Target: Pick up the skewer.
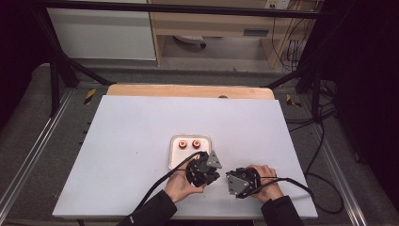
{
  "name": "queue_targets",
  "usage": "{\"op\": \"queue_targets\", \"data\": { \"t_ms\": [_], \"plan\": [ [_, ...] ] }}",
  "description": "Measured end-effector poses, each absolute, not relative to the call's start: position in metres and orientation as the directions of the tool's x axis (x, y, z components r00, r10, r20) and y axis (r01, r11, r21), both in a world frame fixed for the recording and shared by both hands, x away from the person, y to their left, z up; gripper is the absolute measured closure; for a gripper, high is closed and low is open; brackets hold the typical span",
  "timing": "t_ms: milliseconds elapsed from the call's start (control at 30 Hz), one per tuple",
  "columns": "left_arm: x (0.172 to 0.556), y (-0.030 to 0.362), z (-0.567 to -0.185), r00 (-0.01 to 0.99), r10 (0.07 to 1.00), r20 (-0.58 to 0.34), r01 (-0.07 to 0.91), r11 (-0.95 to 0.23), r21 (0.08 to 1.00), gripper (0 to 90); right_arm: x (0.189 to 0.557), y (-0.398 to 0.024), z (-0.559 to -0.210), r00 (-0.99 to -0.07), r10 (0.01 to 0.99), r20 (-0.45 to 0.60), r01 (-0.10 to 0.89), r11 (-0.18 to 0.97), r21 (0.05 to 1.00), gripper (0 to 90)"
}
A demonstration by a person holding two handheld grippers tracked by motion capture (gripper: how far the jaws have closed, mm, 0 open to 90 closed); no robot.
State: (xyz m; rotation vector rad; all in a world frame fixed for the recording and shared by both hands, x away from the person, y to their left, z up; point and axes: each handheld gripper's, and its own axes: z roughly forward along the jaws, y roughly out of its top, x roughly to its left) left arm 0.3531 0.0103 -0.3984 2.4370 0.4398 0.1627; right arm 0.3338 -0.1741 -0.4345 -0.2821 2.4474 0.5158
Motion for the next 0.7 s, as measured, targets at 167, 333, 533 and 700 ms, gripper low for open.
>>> {"op": "queue_targets", "data": {
  "t_ms": [167,333,533,700],
  "plan": [
    [0.354,0.010,-0.399,0.938,0.348,0.003,0.273,-0.741,0.614,88.6,0.333,-0.174,-0.434,-0.776,-0.099,-0.623,-0.338,0.899,0.278,89.3],
    [0.357,0.011,-0.398,0.934,0.356,-0.009,0.291,-0.748,0.596,85.1,0.331,-0.173,-0.433,-0.763,-0.120,-0.635,-0.347,0.905,0.246,89.4],
    [0.363,0.009,-0.395,0.932,0.362,0.009,0.310,-0.812,0.495,69.6,0.332,-0.169,-0.432,-0.732,-0.181,-0.657,-0.361,0.920,0.149,89.4],
    [0.368,0.004,-0.394,0.928,0.372,-0.002,0.336,-0.836,0.434,69.3,0.334,-0.165,-0.429,-0.701,-0.227,-0.676,-0.390,0.916,0.096,89.3]
  ]
}}
